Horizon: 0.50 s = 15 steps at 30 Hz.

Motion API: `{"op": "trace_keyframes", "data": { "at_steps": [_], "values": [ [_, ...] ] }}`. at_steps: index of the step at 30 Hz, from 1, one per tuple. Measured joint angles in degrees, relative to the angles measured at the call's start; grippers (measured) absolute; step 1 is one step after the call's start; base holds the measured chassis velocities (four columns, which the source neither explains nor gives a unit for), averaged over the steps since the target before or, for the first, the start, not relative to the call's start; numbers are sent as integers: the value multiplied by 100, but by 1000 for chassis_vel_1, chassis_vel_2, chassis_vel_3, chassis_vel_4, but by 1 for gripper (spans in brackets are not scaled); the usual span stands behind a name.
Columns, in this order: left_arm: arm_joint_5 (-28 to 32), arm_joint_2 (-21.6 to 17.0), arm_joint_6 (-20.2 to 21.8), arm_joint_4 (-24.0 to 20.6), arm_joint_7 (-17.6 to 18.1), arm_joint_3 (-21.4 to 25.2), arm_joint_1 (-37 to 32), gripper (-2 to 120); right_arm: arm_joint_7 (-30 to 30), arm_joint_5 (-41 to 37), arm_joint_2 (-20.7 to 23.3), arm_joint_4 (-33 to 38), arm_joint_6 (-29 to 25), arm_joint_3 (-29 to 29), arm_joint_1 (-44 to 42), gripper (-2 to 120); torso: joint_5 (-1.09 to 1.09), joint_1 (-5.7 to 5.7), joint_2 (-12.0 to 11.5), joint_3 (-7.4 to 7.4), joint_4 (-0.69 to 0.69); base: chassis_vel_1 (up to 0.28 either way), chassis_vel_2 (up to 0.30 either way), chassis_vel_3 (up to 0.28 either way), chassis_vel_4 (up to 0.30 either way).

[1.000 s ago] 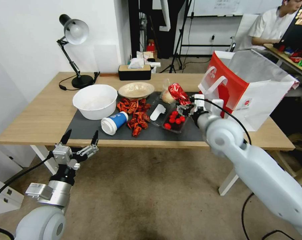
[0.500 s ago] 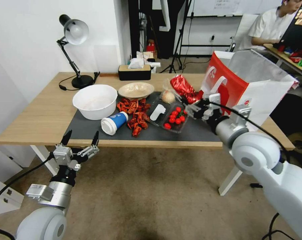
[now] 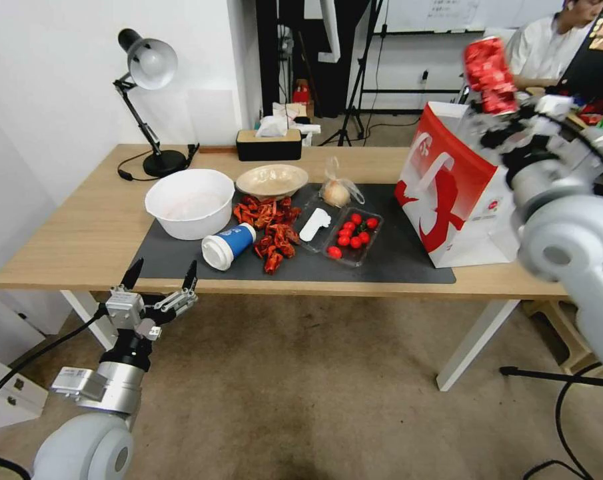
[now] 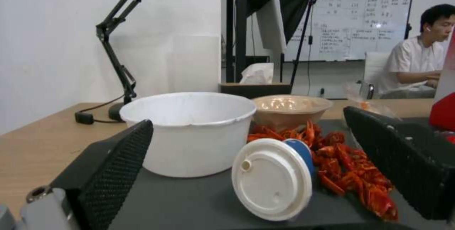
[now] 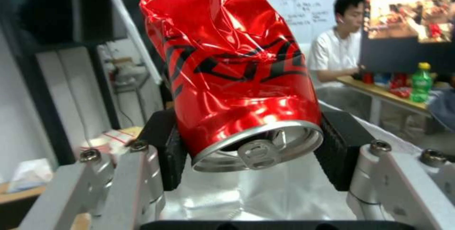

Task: Pick up the trash from the table and place it into the takeout bag.

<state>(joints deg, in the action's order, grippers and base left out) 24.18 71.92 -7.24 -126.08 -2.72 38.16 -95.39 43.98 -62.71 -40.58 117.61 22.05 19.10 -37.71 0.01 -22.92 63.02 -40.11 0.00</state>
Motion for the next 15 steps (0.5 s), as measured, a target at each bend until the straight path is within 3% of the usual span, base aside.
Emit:
{"op": "trace_keyframes", "data": {
  "at_steps": [8, 10, 15],
  "values": [
    [0, 3, 0, -5, -1, -17, 35, 100, -41, -13, -26, -122, 2, -26, -3, 76, -1, 0, 0, 0, 0, 0, 0, 0, 0],
    [47, 35, 2, -35, 8, 58, 63, 100, -99, -12, 5, -145, 20, -26, -35, 88, 0, -1, 0, 0, 0, 0, 0, 0, 0],
    [63, 39, 6, -88, 11, 82, 32, 100, -193, -4, 18, -121, 26, -24, -70, 99, 0, -1, 0, 0, 0, 0, 0, 0, 0]
  ]
}}
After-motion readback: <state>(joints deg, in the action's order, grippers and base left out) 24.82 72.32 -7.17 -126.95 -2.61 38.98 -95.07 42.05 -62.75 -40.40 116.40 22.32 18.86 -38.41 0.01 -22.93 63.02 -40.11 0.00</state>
